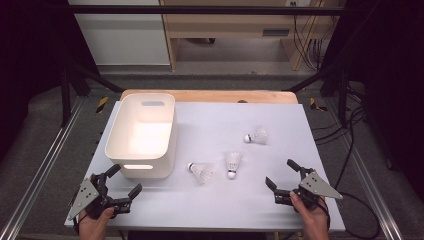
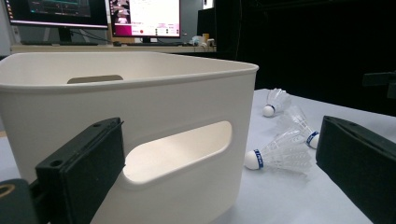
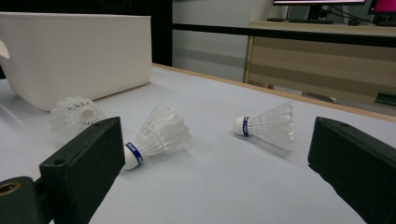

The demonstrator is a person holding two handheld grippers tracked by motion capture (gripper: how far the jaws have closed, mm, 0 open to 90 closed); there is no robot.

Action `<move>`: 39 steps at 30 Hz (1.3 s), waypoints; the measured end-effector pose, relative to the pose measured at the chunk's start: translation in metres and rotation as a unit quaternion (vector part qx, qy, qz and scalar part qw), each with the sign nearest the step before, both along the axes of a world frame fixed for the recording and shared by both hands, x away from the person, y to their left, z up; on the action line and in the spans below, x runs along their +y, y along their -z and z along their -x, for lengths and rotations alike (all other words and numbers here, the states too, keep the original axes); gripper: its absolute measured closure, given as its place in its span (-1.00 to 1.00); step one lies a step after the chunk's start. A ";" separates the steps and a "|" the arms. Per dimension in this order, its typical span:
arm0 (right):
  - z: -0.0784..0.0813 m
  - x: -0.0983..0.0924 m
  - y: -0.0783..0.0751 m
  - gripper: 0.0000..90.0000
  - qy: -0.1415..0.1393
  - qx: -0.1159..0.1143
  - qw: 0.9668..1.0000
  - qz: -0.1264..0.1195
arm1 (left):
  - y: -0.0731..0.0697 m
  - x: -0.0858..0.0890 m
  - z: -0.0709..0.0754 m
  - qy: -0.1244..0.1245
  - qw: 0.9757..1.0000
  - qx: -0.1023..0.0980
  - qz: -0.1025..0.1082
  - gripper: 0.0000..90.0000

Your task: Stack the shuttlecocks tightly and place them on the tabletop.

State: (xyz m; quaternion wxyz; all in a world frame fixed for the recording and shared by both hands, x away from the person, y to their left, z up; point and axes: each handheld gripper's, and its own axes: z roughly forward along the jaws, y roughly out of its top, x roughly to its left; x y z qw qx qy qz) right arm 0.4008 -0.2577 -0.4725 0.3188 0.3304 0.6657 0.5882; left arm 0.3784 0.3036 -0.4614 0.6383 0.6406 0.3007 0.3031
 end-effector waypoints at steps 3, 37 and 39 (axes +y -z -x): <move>0.001 -0.001 0.000 -0.91 0.001 0.001 1.000 0.000 | 0.000 0.000 0.000 0.000 1.000 0.000 -0.002 -0.97; 0.000 -0.002 0.000 -0.92 0.002 0.001 1.000 0.002 | 0.001 -0.083 0.011 0.061 0.977 -0.013 -0.203 -0.87; 0.000 -0.001 0.000 -0.91 0.001 0.001 1.000 0.001 | 0.001 -0.088 0.010 0.065 0.975 -0.014 -0.211 -0.87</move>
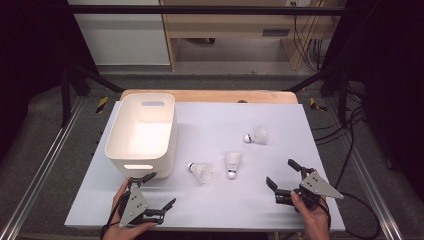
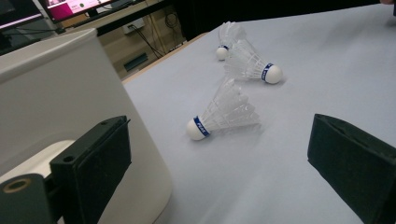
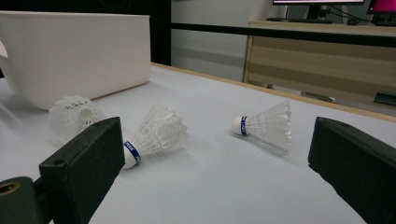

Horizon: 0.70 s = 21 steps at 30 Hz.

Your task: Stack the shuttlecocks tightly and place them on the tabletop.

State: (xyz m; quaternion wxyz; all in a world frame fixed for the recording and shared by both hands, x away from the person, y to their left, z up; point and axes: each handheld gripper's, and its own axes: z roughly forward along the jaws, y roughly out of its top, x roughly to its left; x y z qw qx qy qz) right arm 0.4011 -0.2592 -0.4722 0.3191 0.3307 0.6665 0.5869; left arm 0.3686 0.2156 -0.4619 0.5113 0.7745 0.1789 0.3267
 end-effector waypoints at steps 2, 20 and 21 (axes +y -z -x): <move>0.000 0.000 0.000 -0.92 -0.001 0.000 1.000 0.000 | -0.001 -0.006 -0.002 0.006 1.000 0.001 -0.006 -0.87; 0.001 0.000 -0.001 -0.92 -0.005 -0.002 1.000 -0.004 | -0.004 -0.055 -0.021 0.059 0.997 0.033 -0.041 -0.84; 0.001 0.000 -0.001 -0.92 -0.005 -0.002 1.000 -0.004 | -0.004 -0.055 -0.022 0.062 0.997 0.033 -0.042 -0.84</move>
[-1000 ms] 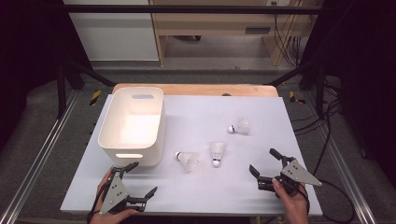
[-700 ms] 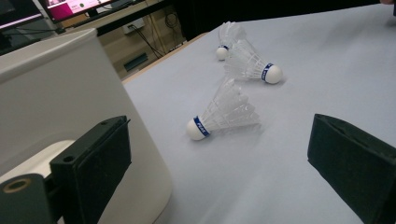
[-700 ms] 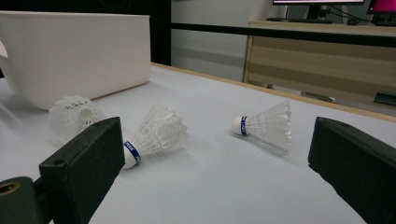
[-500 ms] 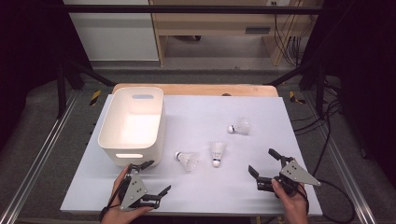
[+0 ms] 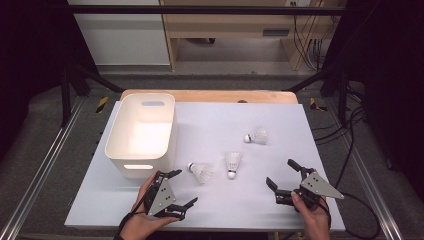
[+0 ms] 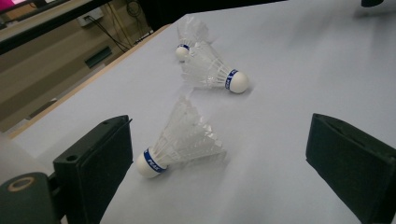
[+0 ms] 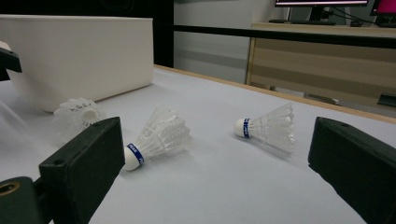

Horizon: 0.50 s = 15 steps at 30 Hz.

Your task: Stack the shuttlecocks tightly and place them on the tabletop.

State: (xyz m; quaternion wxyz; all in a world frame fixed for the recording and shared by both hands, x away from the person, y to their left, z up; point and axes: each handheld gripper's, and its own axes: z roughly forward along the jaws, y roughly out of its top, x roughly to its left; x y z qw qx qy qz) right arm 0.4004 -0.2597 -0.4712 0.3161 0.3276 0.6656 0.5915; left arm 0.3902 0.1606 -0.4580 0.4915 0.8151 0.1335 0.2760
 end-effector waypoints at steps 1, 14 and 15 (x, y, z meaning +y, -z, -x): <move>0.000 0.000 0.000 -0.92 0.000 0.001 1.000 -0.001 | 0.000 0.000 -0.001 0.003 1.000 0.000 -0.002 -0.84; 0.000 0.000 -0.001 -0.92 0.000 0.000 1.000 -0.005 | 0.000 -0.009 -0.017 -0.009 0.999 0.027 -0.031 -0.67; 0.000 0.000 -0.001 -0.92 0.000 0.000 1.000 -0.004 | 0.001 -0.010 -0.019 -0.012 0.999 0.031 -0.035 -0.65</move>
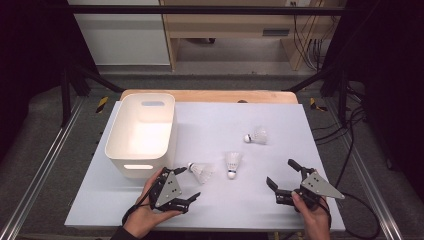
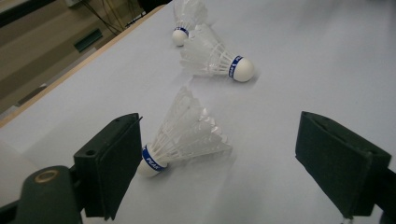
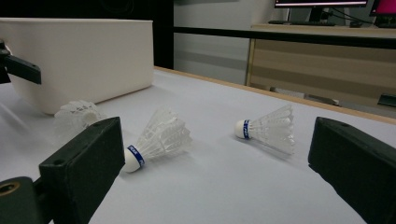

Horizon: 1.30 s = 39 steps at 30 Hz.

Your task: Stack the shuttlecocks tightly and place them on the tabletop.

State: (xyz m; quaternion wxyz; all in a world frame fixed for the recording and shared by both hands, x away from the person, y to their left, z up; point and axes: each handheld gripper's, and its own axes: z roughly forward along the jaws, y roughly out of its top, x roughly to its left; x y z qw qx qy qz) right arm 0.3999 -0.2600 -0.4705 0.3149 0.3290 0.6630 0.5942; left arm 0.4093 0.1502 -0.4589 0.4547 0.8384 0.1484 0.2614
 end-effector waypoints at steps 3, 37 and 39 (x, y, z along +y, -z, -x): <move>0.000 -0.001 0.000 -0.92 0.000 -0.001 1.000 -0.001 | 0.005 -0.006 -0.005 -0.006 1.000 0.010 -0.011 -0.51; 0.000 -0.005 0.000 -0.92 0.002 0.000 1.000 -0.011 | 0.022 -0.031 -0.031 -0.062 0.996 0.037 -0.047 -0.32; 0.000 -0.005 0.000 -0.91 0.002 0.001 1.000 -0.011 | 0.023 -0.033 -0.033 -0.059 0.996 0.036 -0.051 -0.30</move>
